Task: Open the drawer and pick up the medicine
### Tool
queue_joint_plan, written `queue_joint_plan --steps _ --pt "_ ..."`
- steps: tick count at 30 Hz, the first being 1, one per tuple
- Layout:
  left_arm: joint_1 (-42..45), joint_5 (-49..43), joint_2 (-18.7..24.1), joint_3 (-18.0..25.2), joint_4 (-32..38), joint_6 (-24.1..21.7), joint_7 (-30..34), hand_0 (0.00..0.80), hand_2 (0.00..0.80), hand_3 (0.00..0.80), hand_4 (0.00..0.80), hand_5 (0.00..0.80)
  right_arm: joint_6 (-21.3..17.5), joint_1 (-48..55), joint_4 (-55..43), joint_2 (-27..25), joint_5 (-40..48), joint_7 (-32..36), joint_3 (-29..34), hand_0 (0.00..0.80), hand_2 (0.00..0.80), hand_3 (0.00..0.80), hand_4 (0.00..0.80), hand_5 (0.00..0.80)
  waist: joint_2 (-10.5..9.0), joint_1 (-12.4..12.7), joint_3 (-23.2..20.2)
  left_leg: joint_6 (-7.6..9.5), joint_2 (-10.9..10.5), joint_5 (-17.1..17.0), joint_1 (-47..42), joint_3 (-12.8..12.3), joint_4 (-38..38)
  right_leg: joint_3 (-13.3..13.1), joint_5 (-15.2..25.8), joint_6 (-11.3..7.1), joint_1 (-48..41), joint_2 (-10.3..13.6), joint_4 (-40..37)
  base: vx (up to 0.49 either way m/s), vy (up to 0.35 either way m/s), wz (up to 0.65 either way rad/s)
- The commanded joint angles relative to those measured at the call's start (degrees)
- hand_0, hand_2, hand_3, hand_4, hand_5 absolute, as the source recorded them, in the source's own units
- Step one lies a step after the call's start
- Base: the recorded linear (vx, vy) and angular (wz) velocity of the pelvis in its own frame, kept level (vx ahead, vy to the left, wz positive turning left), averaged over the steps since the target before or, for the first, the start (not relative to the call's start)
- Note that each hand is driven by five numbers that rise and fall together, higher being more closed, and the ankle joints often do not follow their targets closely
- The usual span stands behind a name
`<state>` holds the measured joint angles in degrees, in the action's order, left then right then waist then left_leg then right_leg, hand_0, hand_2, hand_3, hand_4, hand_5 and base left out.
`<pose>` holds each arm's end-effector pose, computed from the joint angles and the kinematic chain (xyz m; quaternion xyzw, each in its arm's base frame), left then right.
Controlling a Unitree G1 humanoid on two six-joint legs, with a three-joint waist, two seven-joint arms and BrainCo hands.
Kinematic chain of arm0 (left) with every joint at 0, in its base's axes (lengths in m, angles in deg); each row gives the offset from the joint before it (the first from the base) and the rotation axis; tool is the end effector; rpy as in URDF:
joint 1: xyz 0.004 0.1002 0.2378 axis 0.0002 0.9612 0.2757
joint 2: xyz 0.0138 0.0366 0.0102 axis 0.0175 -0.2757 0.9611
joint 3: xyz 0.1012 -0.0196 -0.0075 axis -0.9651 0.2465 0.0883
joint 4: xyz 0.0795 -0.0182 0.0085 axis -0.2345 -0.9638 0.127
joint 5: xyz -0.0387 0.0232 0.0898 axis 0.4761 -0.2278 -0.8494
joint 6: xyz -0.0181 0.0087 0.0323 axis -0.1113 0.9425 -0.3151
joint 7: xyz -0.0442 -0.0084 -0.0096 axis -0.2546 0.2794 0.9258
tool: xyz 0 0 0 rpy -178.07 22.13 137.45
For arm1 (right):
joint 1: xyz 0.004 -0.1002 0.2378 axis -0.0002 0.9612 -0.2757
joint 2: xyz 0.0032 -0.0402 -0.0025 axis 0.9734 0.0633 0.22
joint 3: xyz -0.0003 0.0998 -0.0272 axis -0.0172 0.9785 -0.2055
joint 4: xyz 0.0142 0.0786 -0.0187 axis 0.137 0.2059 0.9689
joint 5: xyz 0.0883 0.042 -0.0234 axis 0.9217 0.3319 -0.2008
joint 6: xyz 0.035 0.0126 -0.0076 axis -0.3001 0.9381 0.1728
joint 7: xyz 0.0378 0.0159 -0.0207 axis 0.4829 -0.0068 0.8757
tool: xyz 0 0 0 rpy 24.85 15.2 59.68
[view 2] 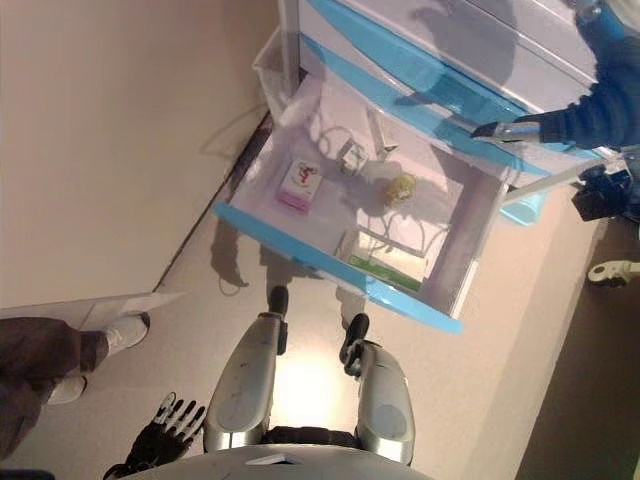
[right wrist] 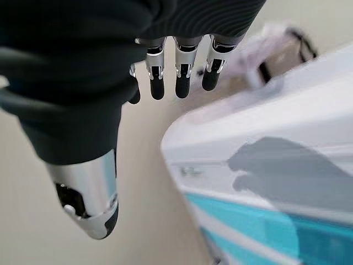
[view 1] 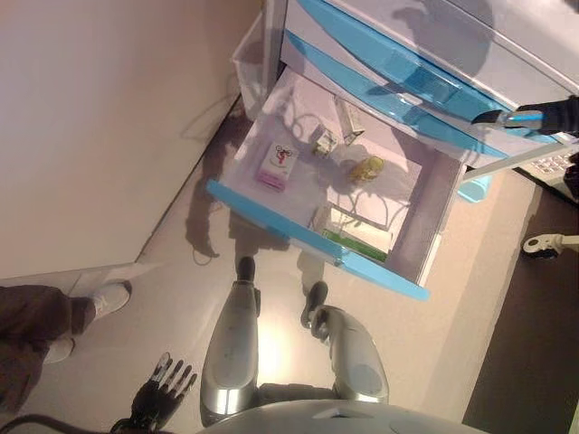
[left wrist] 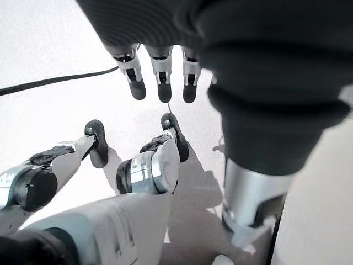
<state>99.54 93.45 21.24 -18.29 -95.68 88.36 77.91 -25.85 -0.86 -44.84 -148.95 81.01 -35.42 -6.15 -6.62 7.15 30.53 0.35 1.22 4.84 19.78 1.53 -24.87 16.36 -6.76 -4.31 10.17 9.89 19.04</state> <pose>0.0342 0.2806 -0.0963 -0.4830 0.3529 0.2251 0.7691 0.1827 -0.2508 0.2943 -0.5085 -0.4203 0.0552 0.7495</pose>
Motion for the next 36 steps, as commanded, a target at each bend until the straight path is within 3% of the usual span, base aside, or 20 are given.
queue_joint_plan --steps 1,10,16,21,36 --pt "1.9 -2.2 1.1 -1.9 -0.9 -0.9 -0.9 0.0 0.0 0.0 0.0 0.0 0.9 -5.0 0.2 0.6 2.6 0.0 -2.2 0.0 0.0 0.0 0.0 0.0 -0.72 1.6 -2.2 1.9 0.4 0.2 -4.0 -2.7 6.4 -0.8 6.7 -2.71 1.6 0.6 2.7 0.006 -0.021 0.1" --pt "1.2 -2.6 1.2 -3.0 0.2 -1.1 -2.2 0.0 0.0 0.0 0.0 0.0 5.9 -13.1 1.5 4.1 0.3 2.0 -11.1 0.0 0.0 0.0 0.0 0.0 -0.08 3.2 -1.3 1.93 -0.2 0.2 -3.3 -1.9 5.8 -0.3 6.4 -2.57 1.9 0.9 3.3 0.004 0.005 0.03" --pt "0.8 -2.6 0.6 -4.5 0.5 -1.5 -1.9 0.0 0.0 0.0 0.0 0.0 11.8 -18.5 5.4 6.7 -3.4 3.6 -19.0 0.0 0.0 0.0 0.0 0.0 1.83 4.1 -0.7 1.88 -1.1 -0.3 -2.4 -1.0 5.7 0.1 5.3 -1.96 2.6 1.5 3.4 -0.008 0.057 0.06" --pt "0.6 -3.2 0.3 -5.5 0.9 -1.3 -2.0 0.0 0.0 0.0 0.0 0.0 13.6 -22.7 10.5 7.5 -5.7 5.0 -25.0 0.0 0.0 0.0 0.0 0.0 3.13 5.1 -0.7 1.86 -1.7 -0.6 -1.8 -0.5 5.6 0.7 4.5 -1.43 3.0 2.0 3.5 -0.005 0.057 0.06" --pt "0.4 -3.9 -0.4 -6.7 2.4 -0.4 -2.4 0.0 0.0 0.0 0.0 0.0 16.9 -26.7 24.6 11.9 -11.5 6.0 -32.9 0.0 0.0 0.0 0.0 0.0 4.75 6.5 -0.7 1.7 -2.0 -1.4 -1.2 -0.5 6.0 2.0 3.7 -1.17 3.9 3.4 4.4 -0.002 0.029 0.03"
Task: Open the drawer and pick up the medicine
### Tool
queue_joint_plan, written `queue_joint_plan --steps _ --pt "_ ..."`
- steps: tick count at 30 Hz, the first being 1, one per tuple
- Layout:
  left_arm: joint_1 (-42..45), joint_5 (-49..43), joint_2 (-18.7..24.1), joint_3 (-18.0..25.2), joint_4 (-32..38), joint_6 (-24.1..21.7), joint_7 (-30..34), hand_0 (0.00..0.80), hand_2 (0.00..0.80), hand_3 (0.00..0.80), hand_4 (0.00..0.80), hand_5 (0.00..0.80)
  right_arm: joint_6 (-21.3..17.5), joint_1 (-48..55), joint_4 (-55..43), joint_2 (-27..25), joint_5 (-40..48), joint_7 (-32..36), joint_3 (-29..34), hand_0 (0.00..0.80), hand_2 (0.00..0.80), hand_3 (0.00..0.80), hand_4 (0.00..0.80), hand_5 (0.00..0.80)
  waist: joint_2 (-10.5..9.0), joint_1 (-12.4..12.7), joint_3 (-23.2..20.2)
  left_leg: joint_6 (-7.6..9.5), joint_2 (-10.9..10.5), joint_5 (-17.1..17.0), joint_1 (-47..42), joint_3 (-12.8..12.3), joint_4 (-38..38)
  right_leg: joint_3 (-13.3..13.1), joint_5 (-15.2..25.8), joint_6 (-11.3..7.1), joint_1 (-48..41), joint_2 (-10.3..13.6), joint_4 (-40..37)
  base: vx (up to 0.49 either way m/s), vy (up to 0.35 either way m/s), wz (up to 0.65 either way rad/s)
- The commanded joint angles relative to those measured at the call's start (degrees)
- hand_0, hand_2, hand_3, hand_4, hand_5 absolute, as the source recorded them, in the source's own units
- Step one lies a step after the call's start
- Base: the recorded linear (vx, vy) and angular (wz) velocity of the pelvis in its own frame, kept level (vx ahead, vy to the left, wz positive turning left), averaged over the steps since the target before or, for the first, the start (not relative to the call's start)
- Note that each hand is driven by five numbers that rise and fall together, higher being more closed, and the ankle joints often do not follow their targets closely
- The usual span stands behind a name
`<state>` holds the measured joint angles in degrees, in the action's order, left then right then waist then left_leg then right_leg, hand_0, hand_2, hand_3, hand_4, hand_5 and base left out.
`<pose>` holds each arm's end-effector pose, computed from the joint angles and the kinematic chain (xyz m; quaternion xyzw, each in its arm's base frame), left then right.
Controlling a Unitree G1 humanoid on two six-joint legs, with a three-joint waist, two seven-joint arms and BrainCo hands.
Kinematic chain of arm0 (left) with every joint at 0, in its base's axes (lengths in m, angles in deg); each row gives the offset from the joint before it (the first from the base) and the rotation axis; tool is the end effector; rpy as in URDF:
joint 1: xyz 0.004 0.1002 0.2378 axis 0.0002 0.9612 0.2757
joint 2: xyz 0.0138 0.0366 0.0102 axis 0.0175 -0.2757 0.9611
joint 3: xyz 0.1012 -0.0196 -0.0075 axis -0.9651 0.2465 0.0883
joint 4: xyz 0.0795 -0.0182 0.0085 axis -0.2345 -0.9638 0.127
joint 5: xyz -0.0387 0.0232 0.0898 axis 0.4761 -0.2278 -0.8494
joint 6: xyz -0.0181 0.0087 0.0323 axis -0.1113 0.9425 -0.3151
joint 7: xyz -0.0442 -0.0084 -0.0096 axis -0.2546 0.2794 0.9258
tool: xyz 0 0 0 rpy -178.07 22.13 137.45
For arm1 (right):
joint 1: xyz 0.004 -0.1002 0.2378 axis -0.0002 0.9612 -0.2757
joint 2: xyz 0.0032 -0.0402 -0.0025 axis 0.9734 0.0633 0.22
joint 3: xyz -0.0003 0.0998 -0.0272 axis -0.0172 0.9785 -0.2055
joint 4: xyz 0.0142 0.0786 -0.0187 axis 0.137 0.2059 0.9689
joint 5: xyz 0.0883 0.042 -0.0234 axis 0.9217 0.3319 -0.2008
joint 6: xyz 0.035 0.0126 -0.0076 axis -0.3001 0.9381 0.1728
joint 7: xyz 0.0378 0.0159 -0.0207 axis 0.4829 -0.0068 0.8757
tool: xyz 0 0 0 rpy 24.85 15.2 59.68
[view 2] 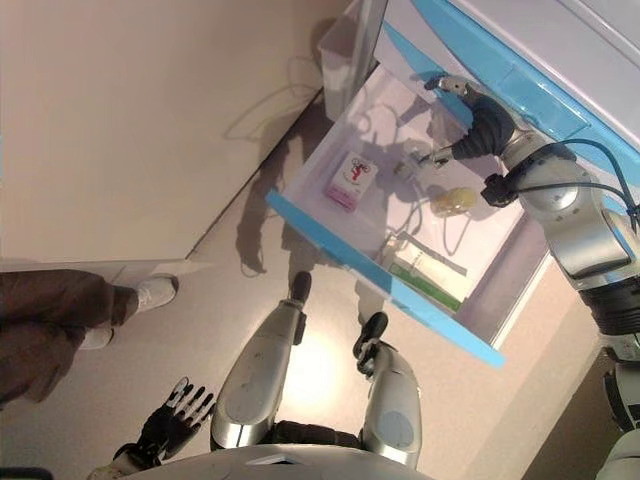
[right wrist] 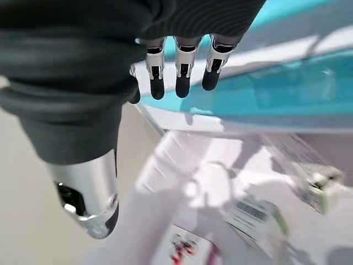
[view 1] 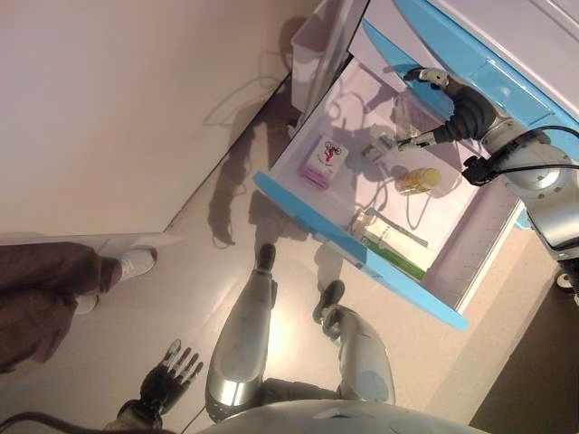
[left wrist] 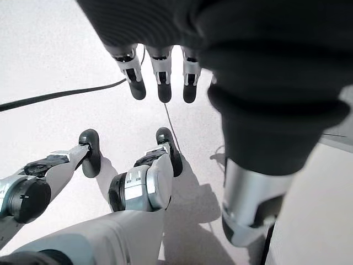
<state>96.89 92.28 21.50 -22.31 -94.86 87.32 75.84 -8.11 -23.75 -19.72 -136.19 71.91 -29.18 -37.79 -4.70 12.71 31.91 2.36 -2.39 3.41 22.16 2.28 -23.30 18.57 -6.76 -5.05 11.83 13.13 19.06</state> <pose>0.0536 0.2757 -0.0956 -0.4556 0.3700 0.1972 0.7853 0.2753 -0.2430 0.2347 -0.5078 -0.1484 0.0676 0.8459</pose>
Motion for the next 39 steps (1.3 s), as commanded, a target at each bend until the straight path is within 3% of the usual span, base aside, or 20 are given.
queue_joint_plan --steps 1,23,39 --pt "3.2 -2.7 -0.7 -2.8 1.6 0.7 -0.4 0.0 0.0 0.0 0.0 0.0 -0.4 -3.9 0.1 -0.7 -2.8 0.2 -1.8 0.0 0.0 0.0 0.0 0.0 2.89 1.1 -2.1 -0.6 1.6 1.5 -4.3 -1.0 4.0 -0.8 2.5 -1.03 1.7 0.1 5.0 0.06 0.008 0.07" --pt "3.3 -2.6 -2.3 -4.9 3.4 1.4 -0.6 0.0 0.0 0.0 0.0 0.0 0.6 -4.8 13.5 3.1 -14.7 -1.3 -8.2 0.0 0.0 0.0 0.0 0.0 5.42 2.4 -2.1 -0.77 0.8 0.8 -2.4 -0.1 3.7 -0.4 1.1 -0.51 3.9 1.4 6.0 0.002 0.02 0.03" --pt "3.9 -2.1 -2.7 -6.2 5.3 2.0 -0.7 0.0 0.0 0.0 0.0 0.0 0.4 -7.8 21.9 4.3 -14.9 -4.3 -11.0 0.0 0.0 0.0 0.0 0.0 6.94 3.6 -2.1 -0.71 0.4 0.8 -0.7 0.2 2.7 0.0 0.9 -0.48 5.7 2.5 7.5 0.003 0.013 0.02"
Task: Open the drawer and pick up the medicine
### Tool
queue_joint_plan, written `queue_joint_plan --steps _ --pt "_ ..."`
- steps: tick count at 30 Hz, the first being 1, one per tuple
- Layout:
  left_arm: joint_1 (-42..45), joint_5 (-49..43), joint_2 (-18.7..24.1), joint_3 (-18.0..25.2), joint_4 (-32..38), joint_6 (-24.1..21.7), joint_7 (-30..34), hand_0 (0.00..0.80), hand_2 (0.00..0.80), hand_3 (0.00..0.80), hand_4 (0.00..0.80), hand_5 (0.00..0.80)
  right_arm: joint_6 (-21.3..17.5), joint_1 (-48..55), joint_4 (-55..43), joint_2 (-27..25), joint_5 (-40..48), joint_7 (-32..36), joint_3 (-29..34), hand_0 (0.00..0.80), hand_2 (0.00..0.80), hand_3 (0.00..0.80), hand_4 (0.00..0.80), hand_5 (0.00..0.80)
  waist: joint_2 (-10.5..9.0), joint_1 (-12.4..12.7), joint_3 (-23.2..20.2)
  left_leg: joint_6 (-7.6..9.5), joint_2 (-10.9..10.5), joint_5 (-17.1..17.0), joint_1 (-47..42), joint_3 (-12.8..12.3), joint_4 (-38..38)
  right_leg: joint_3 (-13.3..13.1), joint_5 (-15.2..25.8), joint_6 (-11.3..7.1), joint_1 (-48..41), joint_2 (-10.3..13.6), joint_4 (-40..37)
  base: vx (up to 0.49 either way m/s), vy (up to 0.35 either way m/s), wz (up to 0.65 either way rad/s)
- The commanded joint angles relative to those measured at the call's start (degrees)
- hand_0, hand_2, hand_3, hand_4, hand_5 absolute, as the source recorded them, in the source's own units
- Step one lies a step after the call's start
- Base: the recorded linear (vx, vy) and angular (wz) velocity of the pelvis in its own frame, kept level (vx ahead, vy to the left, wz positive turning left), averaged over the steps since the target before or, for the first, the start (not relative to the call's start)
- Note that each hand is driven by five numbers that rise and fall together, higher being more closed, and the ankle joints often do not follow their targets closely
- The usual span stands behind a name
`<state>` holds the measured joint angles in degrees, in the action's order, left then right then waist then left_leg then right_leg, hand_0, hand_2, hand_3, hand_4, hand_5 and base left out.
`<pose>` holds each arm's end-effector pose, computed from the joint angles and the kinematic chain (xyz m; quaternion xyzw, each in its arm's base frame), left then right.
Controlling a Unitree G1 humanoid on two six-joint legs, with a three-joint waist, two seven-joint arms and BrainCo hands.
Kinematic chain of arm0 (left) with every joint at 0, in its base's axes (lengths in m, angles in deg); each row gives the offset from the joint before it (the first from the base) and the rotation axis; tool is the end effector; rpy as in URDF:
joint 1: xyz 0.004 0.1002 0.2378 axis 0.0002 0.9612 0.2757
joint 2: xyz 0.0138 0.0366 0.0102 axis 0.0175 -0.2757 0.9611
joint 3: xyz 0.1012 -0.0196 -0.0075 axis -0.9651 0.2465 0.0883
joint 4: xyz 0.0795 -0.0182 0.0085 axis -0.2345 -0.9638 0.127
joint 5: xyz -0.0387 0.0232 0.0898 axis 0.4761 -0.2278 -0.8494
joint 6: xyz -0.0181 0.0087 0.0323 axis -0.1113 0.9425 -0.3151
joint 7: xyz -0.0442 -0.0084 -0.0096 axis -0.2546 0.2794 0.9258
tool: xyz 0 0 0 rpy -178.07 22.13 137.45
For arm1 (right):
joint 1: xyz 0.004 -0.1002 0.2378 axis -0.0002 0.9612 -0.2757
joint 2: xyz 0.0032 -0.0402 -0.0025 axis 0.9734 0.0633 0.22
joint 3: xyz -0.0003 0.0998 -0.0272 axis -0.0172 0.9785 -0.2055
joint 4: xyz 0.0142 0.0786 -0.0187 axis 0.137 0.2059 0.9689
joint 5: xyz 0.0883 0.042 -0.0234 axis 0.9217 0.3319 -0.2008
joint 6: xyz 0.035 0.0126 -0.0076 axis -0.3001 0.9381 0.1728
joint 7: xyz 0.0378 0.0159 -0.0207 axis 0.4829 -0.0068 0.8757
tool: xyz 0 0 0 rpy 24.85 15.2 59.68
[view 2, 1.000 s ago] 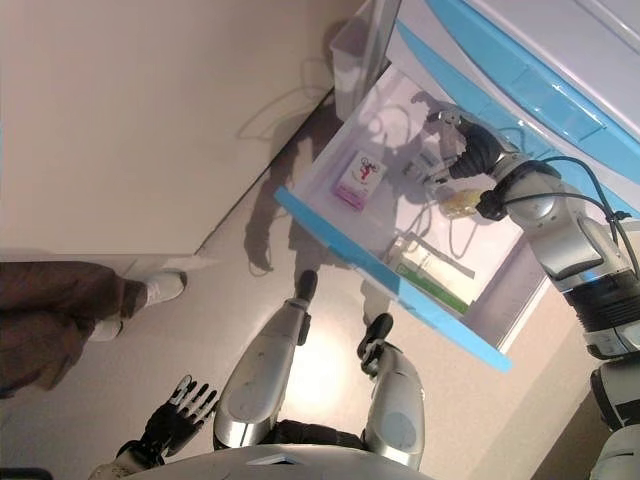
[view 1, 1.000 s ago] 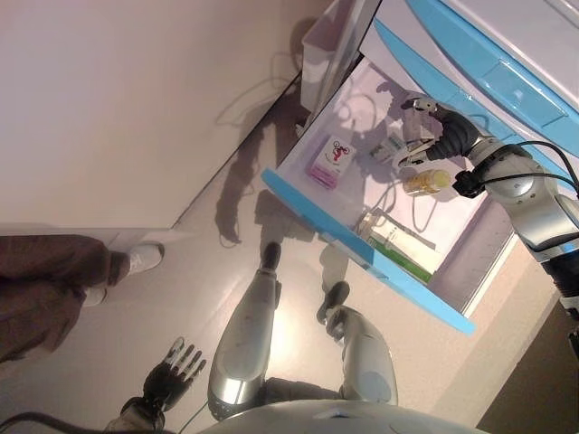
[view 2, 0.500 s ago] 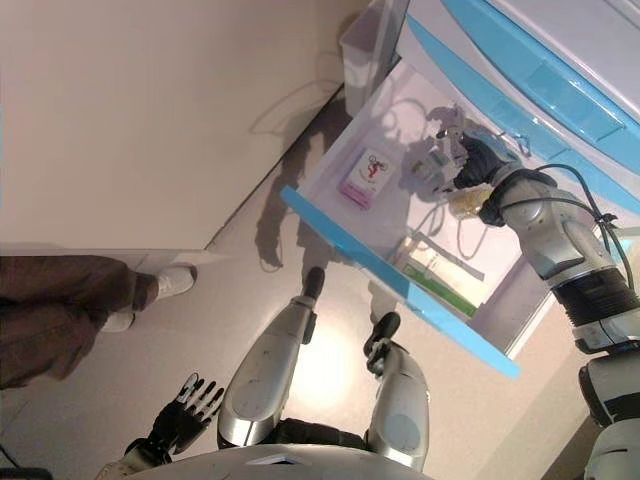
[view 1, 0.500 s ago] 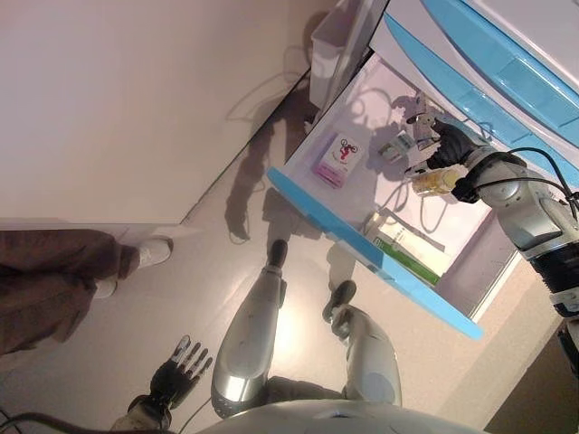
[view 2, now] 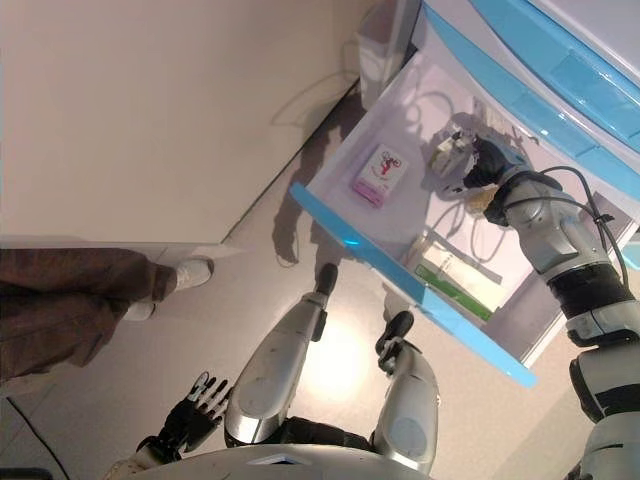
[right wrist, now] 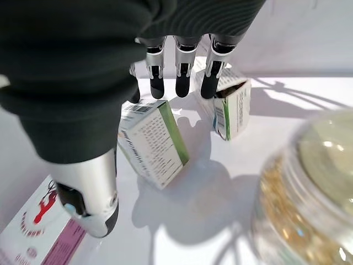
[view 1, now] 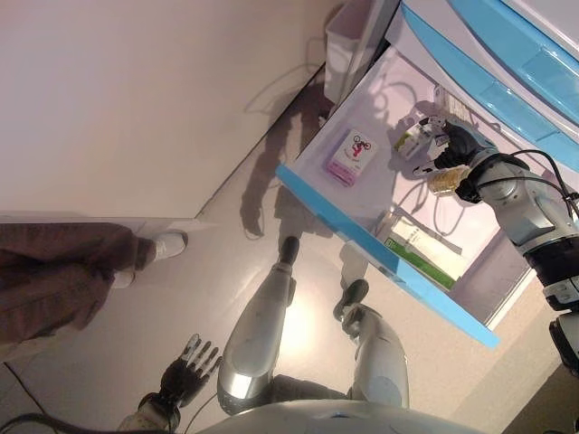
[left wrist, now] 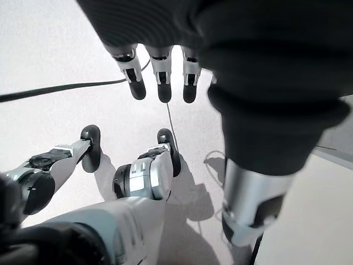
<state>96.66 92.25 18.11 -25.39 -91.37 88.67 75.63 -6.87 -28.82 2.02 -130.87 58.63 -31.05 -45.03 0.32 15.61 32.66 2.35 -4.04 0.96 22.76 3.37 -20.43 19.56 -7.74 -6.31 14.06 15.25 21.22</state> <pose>0.0643 0.2486 -0.1009 -0.4785 0.3822 0.1470 0.7768 0.3058 -0.2667 0.1936 -0.5831 -0.0064 -0.0025 0.8124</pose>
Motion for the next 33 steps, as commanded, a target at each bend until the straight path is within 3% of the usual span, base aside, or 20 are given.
queue_joint_plan --steps 1,18,33 --pt "4.2 -2.0 0.6 -3.2 1.9 0.7 -0.5 0.0 0.0 0.0 0.0 0.0 -0.8 -3.1 0.3 -0.9 -1.6 -2.6 -3.9 0.0 0.0 0.0 0.0 0.0 1.93 0.8 -2.9 -0.69 2.0 3.3 -1.3 -0.8 -0.2 -1.0 1.9 0.77 3.5 0.4 5.4 0.0 0.0 0.0" --pt "4.6 -1.7 0.3 -4.3 2.6 1.2 -1.2 0.0 0.0 0.0 0.0 0.0 0.0 -8.6 4.8 0.0 -0.7 -3.3 -7.1 0.0 0.0 0.0 0.0 0.0 3.01 2.1 -2.9 -0.78 1.8 3.2 -1.9 -0.4 -0.1 -0.4 2.1 0.66 3.1 1.6 6.0 0.001 0.004 0.0" --pt "4.9 -1.5 0.0 -4.0 3.1 1.2 -1.6 0.0 0.0 0.0 0.0 0.0 0.2 -6.9 2.5 -0.8 -2.5 -2.9 -5.8 0.0 0.0 0.0 0.0 0.0 2.33 1.5 -2.9 -0.82 2.2 3.0 -2.6 -0.7 0.8 -0.8 2.7 0.27 2.8 1.5 5.4 0.0 0.0 0.0"
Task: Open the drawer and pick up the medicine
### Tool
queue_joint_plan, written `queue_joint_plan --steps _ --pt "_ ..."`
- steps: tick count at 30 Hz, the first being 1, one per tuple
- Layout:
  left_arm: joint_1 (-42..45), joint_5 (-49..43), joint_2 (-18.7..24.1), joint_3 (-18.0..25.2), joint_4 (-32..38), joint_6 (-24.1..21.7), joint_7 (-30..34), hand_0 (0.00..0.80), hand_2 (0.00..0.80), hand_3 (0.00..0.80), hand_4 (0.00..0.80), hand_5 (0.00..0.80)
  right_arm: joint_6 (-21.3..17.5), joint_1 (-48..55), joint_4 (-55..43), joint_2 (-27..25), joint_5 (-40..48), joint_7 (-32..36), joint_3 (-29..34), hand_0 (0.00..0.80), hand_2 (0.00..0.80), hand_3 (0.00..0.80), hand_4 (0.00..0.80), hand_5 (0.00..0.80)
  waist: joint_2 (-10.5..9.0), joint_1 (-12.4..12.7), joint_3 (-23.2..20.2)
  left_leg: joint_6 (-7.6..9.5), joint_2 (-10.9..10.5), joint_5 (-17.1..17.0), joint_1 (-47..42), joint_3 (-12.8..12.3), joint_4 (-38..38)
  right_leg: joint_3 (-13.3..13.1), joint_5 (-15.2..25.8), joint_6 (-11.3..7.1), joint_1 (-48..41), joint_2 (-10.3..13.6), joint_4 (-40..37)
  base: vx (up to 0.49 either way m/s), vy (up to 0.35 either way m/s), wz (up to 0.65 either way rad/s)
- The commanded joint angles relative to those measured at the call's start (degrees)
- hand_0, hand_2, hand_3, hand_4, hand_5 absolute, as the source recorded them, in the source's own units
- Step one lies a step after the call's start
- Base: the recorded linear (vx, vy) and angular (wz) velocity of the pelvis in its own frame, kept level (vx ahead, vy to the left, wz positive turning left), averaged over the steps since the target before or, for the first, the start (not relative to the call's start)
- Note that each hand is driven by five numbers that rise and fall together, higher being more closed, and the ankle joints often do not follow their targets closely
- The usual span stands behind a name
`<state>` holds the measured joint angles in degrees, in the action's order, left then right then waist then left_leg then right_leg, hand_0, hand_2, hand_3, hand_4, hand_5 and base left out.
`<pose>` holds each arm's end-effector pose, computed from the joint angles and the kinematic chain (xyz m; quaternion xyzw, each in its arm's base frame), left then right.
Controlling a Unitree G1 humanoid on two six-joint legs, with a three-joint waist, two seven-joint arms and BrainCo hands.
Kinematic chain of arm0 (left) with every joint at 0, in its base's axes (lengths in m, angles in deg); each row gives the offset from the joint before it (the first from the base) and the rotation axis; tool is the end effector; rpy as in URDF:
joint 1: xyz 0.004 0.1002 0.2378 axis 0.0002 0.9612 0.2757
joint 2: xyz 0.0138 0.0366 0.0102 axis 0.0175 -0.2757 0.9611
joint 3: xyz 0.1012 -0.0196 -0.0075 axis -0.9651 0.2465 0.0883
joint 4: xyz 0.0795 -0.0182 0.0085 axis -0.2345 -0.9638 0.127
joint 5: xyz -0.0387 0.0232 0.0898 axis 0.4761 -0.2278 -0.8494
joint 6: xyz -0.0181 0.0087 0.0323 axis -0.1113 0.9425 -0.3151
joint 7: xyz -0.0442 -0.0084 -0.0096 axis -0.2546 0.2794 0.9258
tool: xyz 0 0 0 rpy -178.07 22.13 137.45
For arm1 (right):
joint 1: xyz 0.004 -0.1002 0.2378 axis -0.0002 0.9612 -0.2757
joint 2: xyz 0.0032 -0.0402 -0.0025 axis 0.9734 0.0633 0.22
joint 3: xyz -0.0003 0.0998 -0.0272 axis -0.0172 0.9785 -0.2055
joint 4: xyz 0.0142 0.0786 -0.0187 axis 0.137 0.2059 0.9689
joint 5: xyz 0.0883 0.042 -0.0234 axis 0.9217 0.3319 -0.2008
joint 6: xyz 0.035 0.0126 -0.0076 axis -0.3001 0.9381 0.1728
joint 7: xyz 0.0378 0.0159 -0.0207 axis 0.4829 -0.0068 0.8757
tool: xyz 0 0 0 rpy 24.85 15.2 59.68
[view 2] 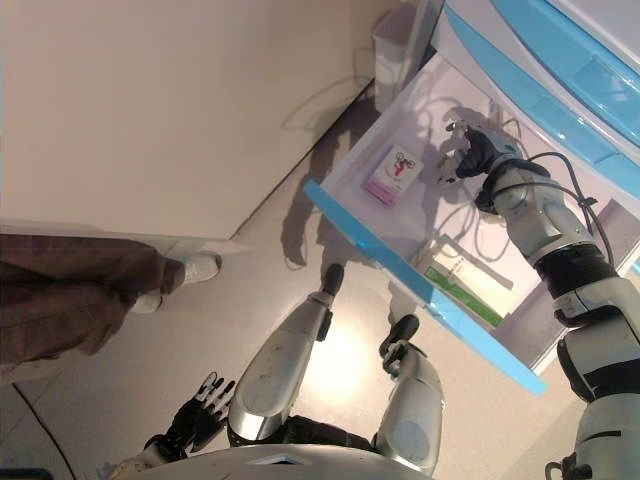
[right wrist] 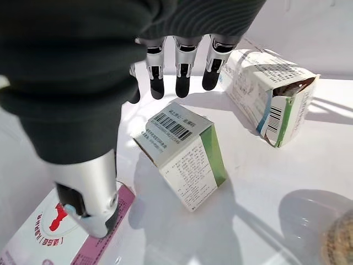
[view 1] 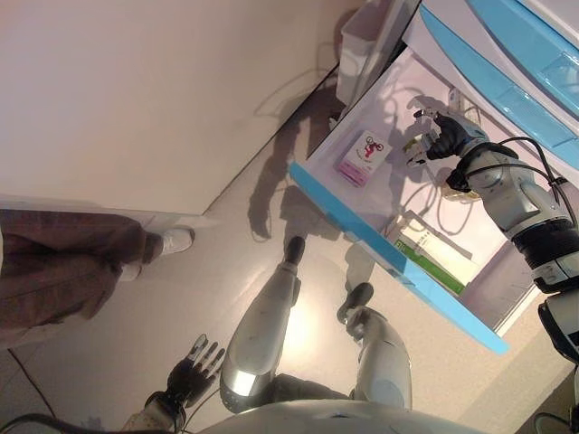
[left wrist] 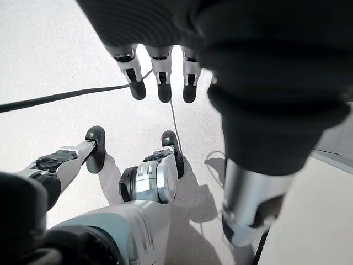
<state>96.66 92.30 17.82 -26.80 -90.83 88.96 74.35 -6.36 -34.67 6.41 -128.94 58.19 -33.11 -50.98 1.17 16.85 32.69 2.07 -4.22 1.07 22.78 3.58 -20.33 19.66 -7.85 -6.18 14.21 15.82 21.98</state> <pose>0.0654 0.2438 -0.1017 -0.4742 0.3952 0.1432 0.7736 0.3194 -0.2533 0.1963 -0.5986 -0.0124 -0.0033 0.8009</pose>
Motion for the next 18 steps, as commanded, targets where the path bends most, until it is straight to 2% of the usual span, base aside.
queue_joint_plan --steps 1,7,8,9,10,18 --pt "4.8 -1.7 0.4 -2.6 2.5 1.0 -0.2 0.0 0.0 0.0 0.0 0.0 -0.2 -0.9 -2.0 -3.0 -2.1 -0.6 0.2 0.0 0.0 0.0 0.0 0.0 1.44 0.1 -2.9 -0.55 2.4 2.9 -2.6 -1.0 0.6 -1.0 2.9 0.09 2.7 0.9 4.6 0.0 0.0 0.0" --pt "4.3 -1.3 0.4 -2.9 2.6 0.8 -0.2 0.0 0.0 0.0 0.0 0.0 0.7 -1.0 -0.9 -2.9 -2.5 0.3 -0.3 0.0 0.0 0.0 0.0 0.0 1.5 0.0 -2.9 -0.58 2.5 2.8 -2.5 -1.1 0.7 -1.1 2.8 0.13 2.7 0.8 4.2 0.0 0.0 0.0" --pt "4.2 -1.4 0.4 -2.9 2.6 0.8 -0.3 0.0 0.0 0.0 0.0 0.0 0.8 -1.0 -0.8 -2.9 -2.6 0.2 -0.4 0.044 0.044 0.044 0.044 0.044 1.52 0.0 -2.9 -0.58 2.5 2.8 -2.5 -1.1 0.7 -1.1 2.8 0.13 2.7 0.8 4.1 0.0 0.0 0.0" --pt "4.2 -1.3 0.4 -2.9 2.6 0.8 -0.3 0.0 0.0 0.0 0.0 0.0 1.0 -1.0 -0.7 -2.9 -2.4 0.2 -0.6 0.245 0.245 0.245 0.245 0.245 1.54 0.1 -2.9 -0.58 2.5 2.8 -2.5 -1.1 0.8 -1.0 2.8 0.13 2.7 0.9 4.1 0.0 0.0 0.0" --pt "4.2 -1.3 0.4 -2.9 2.6 0.8 -0.4 0.0 0.0 0.0 0.0 0.0 0.9 -1.0 -0.6 -2.8 -2.3 0.4 -0.7 0.8 0.8 0.8 0.8 0.8 1.57 0.1 -2.9 -0.58 2.5 2.8 -2.5 -1.1 0.8 -1.1 2.8 0.14 2.7 0.9 4.1 0.0 0.0 0.0" --pt "4.1 -1.0 0.7 -2.7 2.9 1.4 -0.9 0.0 0.0 0.0 0.0 0.0 0.5 -1.7 -0.5 -3.5 -2.3 1.0 -1.1 0.8 0.8 0.8 0.8 0.8 1.5 0.1 -2.9 -0.54 2.6 2.8 -2.4 -1.2 0.7 -1.1 3.0 0.06 3.0 1.0 4.6 0.0 0.0 0.0"
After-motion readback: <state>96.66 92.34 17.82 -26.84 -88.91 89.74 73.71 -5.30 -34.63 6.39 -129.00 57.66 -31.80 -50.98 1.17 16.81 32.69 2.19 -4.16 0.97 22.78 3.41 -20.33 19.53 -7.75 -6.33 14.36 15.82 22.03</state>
